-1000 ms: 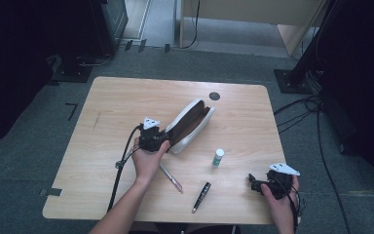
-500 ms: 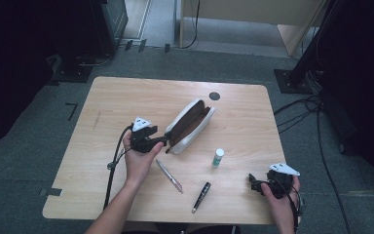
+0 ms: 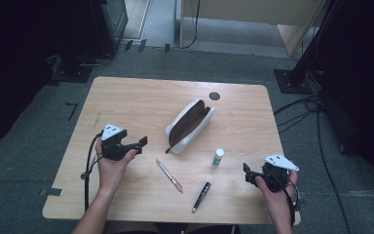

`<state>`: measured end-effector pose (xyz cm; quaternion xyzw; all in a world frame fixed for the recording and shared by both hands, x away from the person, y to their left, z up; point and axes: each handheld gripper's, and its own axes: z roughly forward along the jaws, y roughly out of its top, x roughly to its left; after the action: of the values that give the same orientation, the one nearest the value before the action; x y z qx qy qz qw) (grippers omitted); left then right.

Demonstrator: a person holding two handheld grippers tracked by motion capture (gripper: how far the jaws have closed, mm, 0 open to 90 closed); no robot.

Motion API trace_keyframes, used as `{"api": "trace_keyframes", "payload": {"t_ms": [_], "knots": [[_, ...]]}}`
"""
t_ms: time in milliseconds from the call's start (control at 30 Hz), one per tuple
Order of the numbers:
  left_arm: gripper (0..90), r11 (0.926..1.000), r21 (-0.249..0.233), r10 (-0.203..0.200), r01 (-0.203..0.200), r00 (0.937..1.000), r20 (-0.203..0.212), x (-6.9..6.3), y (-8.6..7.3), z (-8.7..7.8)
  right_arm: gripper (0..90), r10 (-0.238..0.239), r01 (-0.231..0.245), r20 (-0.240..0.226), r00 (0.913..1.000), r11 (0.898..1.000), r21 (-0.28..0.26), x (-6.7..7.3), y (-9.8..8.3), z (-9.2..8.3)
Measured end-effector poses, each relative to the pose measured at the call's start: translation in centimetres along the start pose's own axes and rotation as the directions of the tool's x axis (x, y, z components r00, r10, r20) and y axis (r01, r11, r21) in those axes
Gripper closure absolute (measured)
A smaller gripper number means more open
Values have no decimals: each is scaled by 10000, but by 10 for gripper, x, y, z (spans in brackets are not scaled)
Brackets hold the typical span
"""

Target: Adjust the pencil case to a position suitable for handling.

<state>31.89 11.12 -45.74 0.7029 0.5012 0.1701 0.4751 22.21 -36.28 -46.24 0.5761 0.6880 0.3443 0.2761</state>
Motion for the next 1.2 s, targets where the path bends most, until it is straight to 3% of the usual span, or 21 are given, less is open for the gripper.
{"api": "trace_keyframes", "payload": {"t_ms": [100, 267, 400, 500, 800, 867, 967, 1100, 1200], "knots": [[21, 9999, 107, -43, 45, 9997, -254, 9, -8, -9, 92, -33, 31, -126, 9999, 9999, -123, 6, 14, -4], [0, 9994, 341, -7, 28, 9982, -596, 22, -24, -23, 92, 34, -64, -606, 9982, 9987, -496, 17, 36, -10], [0, 9985, 524, -107, 159, 9951, -983, 31, -39, -33, 93, -325, 277, -582, 9978, 9962, -823, 29, 52, -10], [0, 9969, 738, -192, 287, 9918, -1260, 39, -49, -39, 98, -424, 347, -810, 9958, 9950, -938, 37, 63, -8], [0, 9910, 1259, -151, 443, 9744, -2241, 57, -77, -54, 132, -642, 506, -1139, 9914, 9917, -1183, 61, 91, 6], [0, 9889, 1430, -21, 396, 9674, -2533, 58, -79, -56, 132, -566, 430, -1229, 9908, 9929, -1105, 65, 96, 12], [0, 9861, 1611, 48, 397, 9637, -2668, 59, -84, -57, 136, -351, 201, -1514, 9879, 9949, -993, 69, 103, 18], [0, 9773, 2115, 501, 143, 9538, -2962, 60, -86, -55, 140, -229, 95, -1734, 9846, 9970, -775, 76, 110, 29], [0, 9743, 2243, 457, 220, 9552, -2925, 60, -87, -54, 140, -66, -29, -1913, 9815, 9988, -490, 80, 115, 39]]}}
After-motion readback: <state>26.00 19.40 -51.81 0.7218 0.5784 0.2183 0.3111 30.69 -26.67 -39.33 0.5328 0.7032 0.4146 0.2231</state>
